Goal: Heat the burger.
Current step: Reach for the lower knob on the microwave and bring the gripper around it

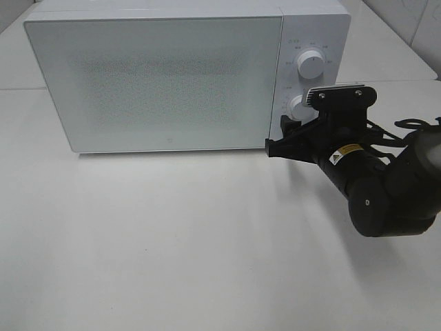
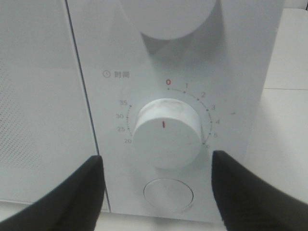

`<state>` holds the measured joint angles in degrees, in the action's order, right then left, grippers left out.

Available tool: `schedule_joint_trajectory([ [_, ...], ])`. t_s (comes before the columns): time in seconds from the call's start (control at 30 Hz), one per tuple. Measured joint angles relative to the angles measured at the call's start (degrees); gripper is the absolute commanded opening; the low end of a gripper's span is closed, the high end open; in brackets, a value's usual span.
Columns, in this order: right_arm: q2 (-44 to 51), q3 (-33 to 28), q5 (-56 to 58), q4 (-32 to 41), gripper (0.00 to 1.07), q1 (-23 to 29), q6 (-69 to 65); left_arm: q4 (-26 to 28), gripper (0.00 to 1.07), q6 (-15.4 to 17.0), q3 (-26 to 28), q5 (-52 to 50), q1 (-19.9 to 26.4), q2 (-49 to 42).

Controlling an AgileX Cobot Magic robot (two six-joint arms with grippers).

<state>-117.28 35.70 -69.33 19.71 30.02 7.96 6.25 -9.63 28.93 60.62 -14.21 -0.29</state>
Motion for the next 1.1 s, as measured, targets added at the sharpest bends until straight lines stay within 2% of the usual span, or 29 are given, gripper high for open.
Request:
schedule_joint_trajectory([
  [1.1, 0.0, 1.3, 0.0, -0.3, 0.62, 0.0, 2.1, 0.0, 0.0, 0.0, 0.0, 0.0, 0.0, 0.0],
])
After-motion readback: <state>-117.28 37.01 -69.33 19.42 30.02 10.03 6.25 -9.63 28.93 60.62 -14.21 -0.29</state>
